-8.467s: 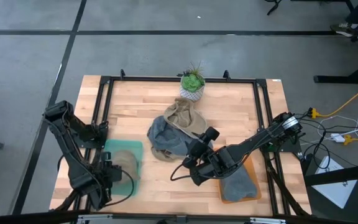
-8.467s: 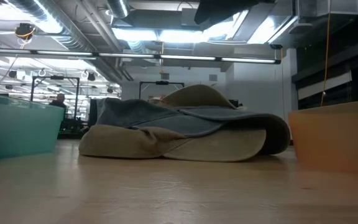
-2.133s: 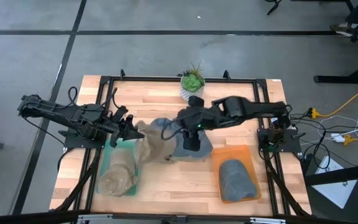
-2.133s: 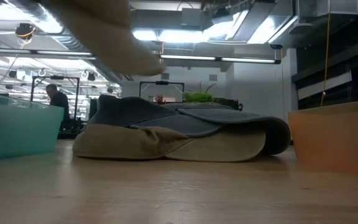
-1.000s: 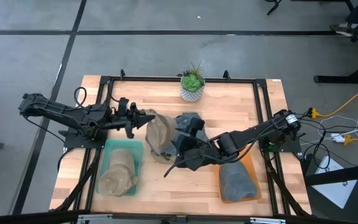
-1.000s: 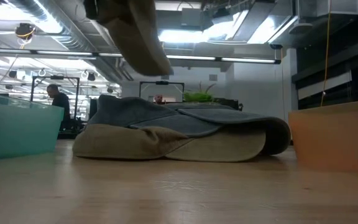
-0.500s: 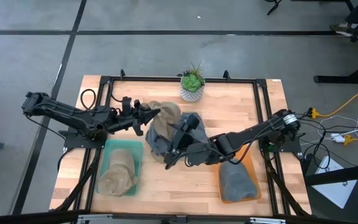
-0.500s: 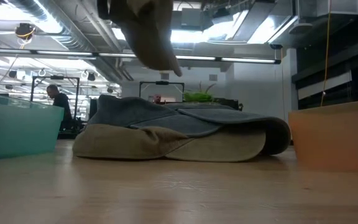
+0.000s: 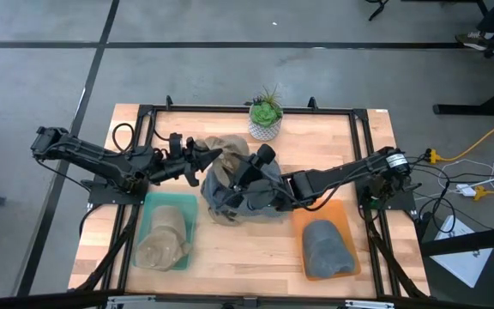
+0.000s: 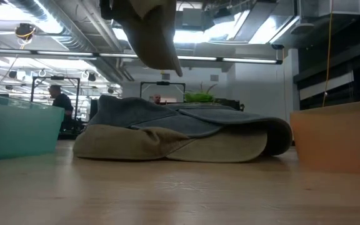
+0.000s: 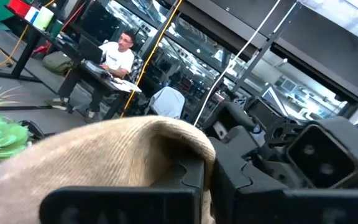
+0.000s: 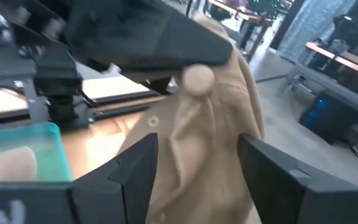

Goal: Pick & Place hat
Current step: Put the brown cap into the blue bin

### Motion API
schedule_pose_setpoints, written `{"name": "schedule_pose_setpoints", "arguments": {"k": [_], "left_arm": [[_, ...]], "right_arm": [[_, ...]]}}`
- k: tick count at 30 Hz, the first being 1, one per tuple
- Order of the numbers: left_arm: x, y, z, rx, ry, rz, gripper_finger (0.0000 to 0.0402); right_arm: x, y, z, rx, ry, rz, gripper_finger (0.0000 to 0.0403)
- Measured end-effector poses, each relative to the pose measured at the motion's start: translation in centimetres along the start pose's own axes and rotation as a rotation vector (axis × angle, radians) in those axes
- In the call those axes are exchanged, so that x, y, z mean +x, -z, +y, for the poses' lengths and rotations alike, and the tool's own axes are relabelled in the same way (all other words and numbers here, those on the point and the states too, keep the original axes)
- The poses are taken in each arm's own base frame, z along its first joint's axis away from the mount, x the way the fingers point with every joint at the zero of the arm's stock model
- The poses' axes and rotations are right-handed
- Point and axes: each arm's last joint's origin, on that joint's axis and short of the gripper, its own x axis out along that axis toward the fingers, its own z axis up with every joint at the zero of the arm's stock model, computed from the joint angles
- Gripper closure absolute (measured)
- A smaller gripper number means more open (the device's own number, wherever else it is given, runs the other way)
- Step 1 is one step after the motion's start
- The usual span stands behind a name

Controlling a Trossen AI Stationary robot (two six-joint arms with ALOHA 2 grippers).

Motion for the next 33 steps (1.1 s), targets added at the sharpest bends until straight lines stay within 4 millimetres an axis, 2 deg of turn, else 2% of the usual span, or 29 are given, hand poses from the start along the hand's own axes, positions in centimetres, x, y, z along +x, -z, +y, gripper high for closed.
{"name": "schedule_pose_setpoints", "arguments": {"k": [4,11,12,19,25,33], "left_arm": [[0.0,0.0,0.0,0.000,0.002,0.001,0.0390],[0.0,0.1,-0.1,0.018,0.052,0.035,0.0390],[0.0,0.1,-0.1,0.022,0.056,0.040,0.0391],[-0.2,0.6,0.1,0.047,0.067,0.124,0.0379],[-0.8,1.0,0.4,0.019,0.091,0.247,0.0333],[-1.6,2.2,0.7,0.028,0.197,0.505,0.0270]], "right_arm": [[0.0,0.2,0.0,-0.024,0.005,0.014,0.0235],[-0.2,0.2,0.0,-0.088,0.025,0.011,0.0381],[-0.3,0.2,0.1,-0.098,0.028,0.010,0.0391],[-1.0,0.3,0.3,-0.151,0.053,0.011,0.0396],[-1.3,0.1,-0.1,-0.171,0.053,0.014,0.0398],[-1.3,0.1,-0.4,-0.197,0.061,0.023,0.0400]]}}
